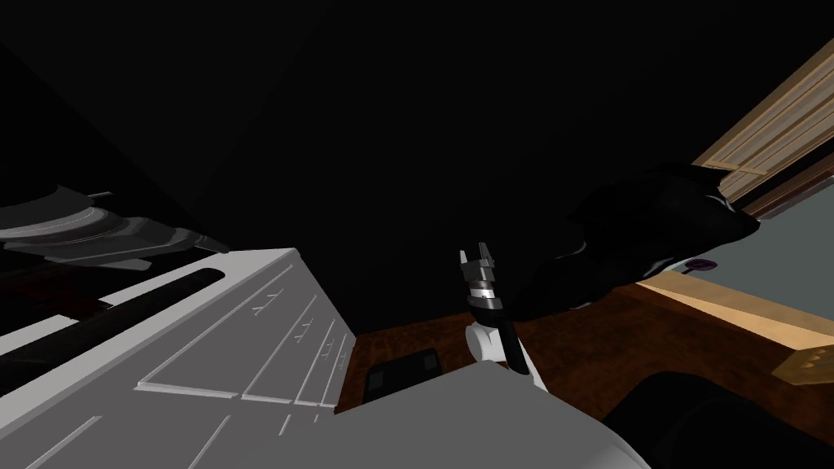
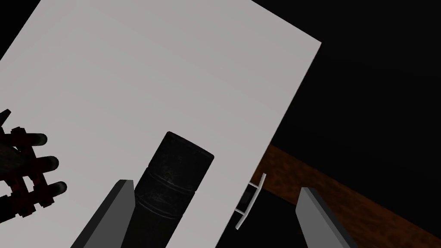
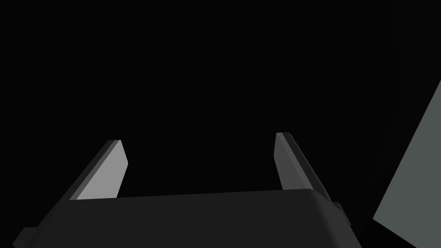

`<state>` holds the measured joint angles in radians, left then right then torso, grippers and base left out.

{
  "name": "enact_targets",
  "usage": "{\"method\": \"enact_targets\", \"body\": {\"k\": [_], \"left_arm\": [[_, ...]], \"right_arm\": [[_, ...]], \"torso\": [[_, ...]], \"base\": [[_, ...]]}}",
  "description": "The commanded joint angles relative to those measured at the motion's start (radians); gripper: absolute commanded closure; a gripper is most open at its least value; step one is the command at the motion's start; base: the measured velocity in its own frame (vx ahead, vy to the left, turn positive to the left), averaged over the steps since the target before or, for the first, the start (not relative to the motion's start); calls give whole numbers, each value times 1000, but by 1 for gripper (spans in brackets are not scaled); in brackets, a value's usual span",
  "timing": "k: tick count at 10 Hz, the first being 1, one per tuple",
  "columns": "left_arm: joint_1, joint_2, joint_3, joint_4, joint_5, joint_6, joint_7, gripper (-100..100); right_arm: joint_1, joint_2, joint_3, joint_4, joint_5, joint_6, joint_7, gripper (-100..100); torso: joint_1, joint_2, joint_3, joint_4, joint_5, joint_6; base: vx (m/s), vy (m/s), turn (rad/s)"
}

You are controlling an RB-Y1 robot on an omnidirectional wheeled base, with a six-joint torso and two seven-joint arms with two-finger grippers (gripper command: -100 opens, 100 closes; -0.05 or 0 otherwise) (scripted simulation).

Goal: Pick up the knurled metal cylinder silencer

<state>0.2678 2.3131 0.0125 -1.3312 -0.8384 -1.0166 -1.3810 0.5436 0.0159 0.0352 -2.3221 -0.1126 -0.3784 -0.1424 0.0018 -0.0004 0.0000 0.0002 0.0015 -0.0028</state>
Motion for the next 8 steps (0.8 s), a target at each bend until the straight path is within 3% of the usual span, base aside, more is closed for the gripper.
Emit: {"method": "enact_targets", "body": {"k": [1, 3, 4, 5, 6, 7, 8], "left_arm": [[-6, -5, -6, 1, 4, 50, 9, -100], [-6, -5, -6, 1, 4, 101, 9, -100], [-53, -53, 6, 53, 56, 132, 59, -100], [-96, -85, 6, 78, 78, 156, 80, -100], [-135, -92, 6, 103, 104, 185, 110, -100], [-118, -92, 6, 111, 153, 206, 117, -100], [-135, -92, 6, 111, 171, 226, 134, -100]], "right_arm": [[0, 0, 0, 0, 0, 0, 0, 0], [0, 0, 0, 0, 0, 0, 0, 0], [0, 0, 0, 0, 0, 0, 0, 0], [0, 0, 0, 0, 0, 0, 0, 0], [0, 0, 0, 0, 0, 0, 0, 0], [0, 0, 0, 0, 0, 0, 0, 0], [0, 0, 0, 0, 0, 0, 0, 0]], "torso": [[0, 0, 0, 0, 0, 0], [0, 0, 0, 0, 0, 0], [0, 0, 0, 0, 0, 0], [-3, -5, -2, 0, 0, -1], [-7, -9, -5, -2, -2, 0], [-6, -7, -4, -2, -2, 1], [-3, -3, -2, -1, -1, 1]], "base": [[-10, 7, 3], [0, 0, 0], [118, -57, 189], [167, -121, 155], [85, -86, 7], [9, -20, -27], [-20, 9, -12]]}}
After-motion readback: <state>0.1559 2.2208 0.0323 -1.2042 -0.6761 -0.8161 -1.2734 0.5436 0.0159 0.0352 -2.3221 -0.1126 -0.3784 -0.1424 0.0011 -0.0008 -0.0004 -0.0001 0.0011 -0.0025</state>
